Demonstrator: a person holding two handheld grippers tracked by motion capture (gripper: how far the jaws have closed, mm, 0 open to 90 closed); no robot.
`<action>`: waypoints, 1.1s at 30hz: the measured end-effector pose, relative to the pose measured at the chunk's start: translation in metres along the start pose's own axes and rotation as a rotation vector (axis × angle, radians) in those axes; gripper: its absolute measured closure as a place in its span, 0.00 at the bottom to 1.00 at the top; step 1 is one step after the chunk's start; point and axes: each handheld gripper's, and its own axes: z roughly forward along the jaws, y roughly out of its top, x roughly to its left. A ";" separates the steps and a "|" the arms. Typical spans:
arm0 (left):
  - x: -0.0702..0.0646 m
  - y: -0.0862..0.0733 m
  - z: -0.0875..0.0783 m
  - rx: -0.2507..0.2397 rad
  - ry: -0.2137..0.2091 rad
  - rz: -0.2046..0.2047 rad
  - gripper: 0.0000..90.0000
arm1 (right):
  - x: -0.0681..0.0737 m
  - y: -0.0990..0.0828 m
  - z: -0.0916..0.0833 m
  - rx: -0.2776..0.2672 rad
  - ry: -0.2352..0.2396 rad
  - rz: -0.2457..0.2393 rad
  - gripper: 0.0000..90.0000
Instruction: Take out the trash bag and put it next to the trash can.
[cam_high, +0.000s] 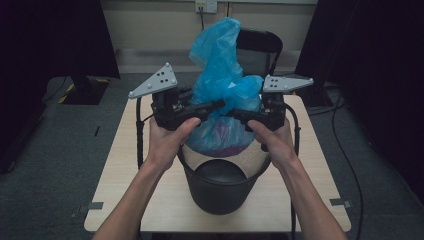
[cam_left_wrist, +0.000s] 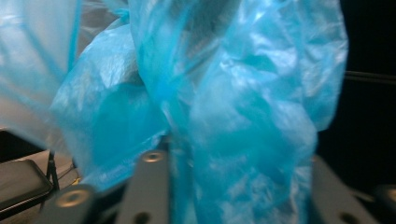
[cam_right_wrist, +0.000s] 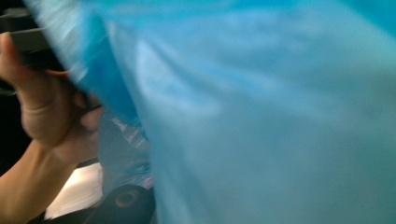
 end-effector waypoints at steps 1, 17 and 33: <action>0.000 0.001 -0.001 0.000 0.014 0.002 0.58 | -0.002 0.000 -0.002 -0.011 -0.010 0.004 0.99; 0.005 0.000 -0.008 -0.001 0.099 0.005 0.33 | -0.029 0.012 -0.011 -0.081 -0.088 0.034 0.99; 0.029 -0.014 0.005 0.132 0.163 -0.070 0.38 | -0.081 0.024 -0.010 -0.092 -0.148 0.118 0.99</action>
